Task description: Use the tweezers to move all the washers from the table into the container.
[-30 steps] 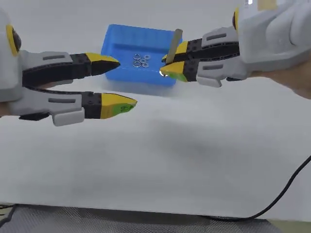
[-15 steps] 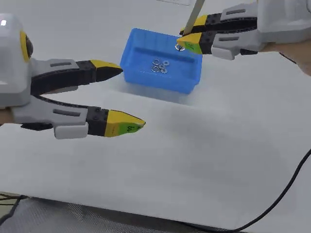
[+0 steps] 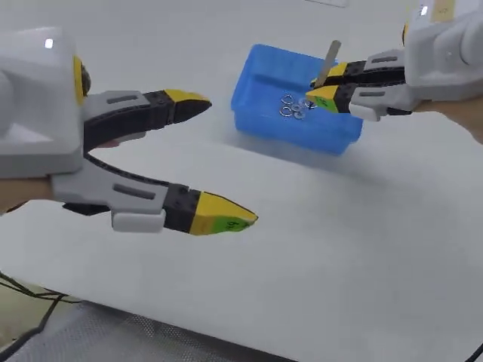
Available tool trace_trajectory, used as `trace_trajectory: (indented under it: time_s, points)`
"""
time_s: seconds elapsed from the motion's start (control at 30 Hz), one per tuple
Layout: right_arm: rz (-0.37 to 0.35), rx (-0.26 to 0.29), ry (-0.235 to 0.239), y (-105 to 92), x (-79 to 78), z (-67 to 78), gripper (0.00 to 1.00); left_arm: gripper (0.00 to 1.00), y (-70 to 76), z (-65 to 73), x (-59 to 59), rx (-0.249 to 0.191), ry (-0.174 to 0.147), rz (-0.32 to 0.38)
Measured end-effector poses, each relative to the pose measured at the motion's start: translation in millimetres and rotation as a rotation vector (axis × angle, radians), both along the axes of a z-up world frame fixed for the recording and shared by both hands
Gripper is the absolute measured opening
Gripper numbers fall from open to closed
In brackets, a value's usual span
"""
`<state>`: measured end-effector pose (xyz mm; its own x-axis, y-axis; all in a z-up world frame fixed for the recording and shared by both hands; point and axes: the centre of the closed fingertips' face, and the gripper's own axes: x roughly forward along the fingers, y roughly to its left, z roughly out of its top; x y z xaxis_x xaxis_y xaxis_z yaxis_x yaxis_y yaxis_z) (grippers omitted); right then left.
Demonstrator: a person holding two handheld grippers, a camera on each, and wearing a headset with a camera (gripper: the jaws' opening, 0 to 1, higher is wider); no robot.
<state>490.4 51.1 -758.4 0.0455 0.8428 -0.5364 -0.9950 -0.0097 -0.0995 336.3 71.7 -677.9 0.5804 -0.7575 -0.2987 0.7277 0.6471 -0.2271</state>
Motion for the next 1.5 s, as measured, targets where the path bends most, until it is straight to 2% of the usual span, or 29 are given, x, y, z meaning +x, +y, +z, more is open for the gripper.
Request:
trace_trajectory:
  time_s: [0.17,0.3,0.47,0.6,0.83,1.27,1.4,1.5]
  points:
    - [-0.002,-0.008,0.016,-2.9,0.3,-7.9,0.09,0.99,-2.9,-2.8,1.6,0.001,0.010,0.000]
    - [-0.007,-0.007,0.020,-4.2,2.3,-10.4,0.09,0.99,-6.1,-1.7,4.2,0.001,-0.003,0.000]
    - [-0.011,-0.002,0.029,-4.0,0.8,-11.1,0.09,0.99,-9.0,-1.0,5.3,0.001,-0.003,-0.003]
    - [-0.009,-0.008,0.024,-4.1,1.4,-11.0,0.10,0.99,-8.1,-0.6,4.2,-0.001,0.004,-0.003]
    - [-0.010,-0.010,0.024,-3.9,0.9,-10.4,0.10,0.99,-3.2,1.1,4.6,0.008,-0.009,0.015]
    - [-0.023,0.005,-0.006,-5.2,1.5,10.3,0.08,0.99,-1.5,5.5,7.2,0.017,-0.028,0.028]
    - [-0.018,-0.006,-0.027,-5.6,-4.2,18.0,0.07,0.99,1.8,6.9,17.4,0.025,-0.037,0.049]
    - [-0.005,-0.006,-0.032,-4.7,-10.9,25.0,0.07,0.99,4.1,13.8,32.4,0.018,-0.075,0.077]
